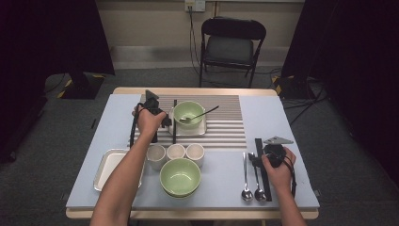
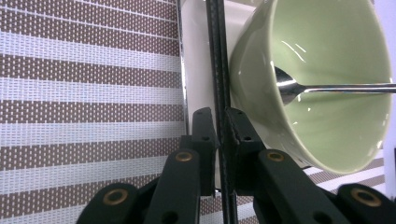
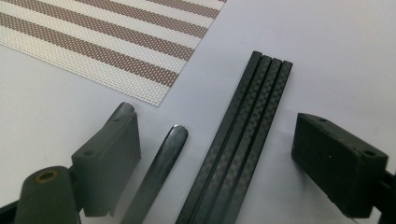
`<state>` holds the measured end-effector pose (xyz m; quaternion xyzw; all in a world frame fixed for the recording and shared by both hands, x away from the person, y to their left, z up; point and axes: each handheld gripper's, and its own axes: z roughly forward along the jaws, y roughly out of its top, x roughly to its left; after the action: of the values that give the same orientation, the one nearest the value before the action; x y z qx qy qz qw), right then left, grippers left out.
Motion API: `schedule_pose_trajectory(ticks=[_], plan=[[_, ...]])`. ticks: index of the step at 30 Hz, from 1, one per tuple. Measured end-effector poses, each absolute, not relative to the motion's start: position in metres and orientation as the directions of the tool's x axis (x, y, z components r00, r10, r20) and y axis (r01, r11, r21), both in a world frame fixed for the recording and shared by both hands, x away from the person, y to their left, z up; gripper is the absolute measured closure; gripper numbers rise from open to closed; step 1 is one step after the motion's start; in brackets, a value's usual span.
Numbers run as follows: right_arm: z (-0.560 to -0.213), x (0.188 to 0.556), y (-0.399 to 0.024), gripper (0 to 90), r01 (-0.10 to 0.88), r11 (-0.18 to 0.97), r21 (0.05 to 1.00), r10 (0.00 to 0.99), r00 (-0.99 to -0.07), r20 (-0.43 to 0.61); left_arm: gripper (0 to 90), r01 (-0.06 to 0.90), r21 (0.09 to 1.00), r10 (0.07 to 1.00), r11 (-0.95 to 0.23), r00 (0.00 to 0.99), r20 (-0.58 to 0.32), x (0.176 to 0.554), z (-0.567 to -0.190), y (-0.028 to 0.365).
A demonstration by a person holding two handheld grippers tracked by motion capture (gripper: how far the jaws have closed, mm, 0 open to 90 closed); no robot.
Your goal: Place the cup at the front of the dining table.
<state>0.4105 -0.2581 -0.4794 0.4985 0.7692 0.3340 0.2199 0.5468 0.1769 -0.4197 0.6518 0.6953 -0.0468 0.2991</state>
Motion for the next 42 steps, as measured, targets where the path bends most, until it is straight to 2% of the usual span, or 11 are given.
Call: schedule_pose_trajectory(ticks=[14, 24, 28, 42], plan=[[-0.479, 0.411, -0.258, 14.5, 0.621, 0.281, 0.732, 0.914, -0.406, -0.006, 78.5, 0.933, 0.33, 0.872, 0.147, 0.035, -0.488, 0.54, -0.411, 0.18], [-0.479, 0.411, -0.258, 14.5, 0.621, 0.281, 0.732, 0.914, -0.407, -0.006, 71.7, 0.927, 0.35, 0.859, 0.135, 0.066, -0.507, 0.534, -0.409, 0.184], [-0.479, 0.411, -0.258, 14.5, 0.62, 0.282, 0.732, 0.913, -0.407, -0.007, 69.4, 0.92, 0.355, 0.856, 0.167, 0.043, -0.515, 0.531, -0.411, 0.185], [-0.479, 0.411, -0.258, 14.5, 0.621, 0.281, 0.732, 0.914, -0.407, -0.006, 59.8, 0.915, 0.382, 0.855, 0.131, 0.091, -0.511, 0.523, -0.406, 0.195]])
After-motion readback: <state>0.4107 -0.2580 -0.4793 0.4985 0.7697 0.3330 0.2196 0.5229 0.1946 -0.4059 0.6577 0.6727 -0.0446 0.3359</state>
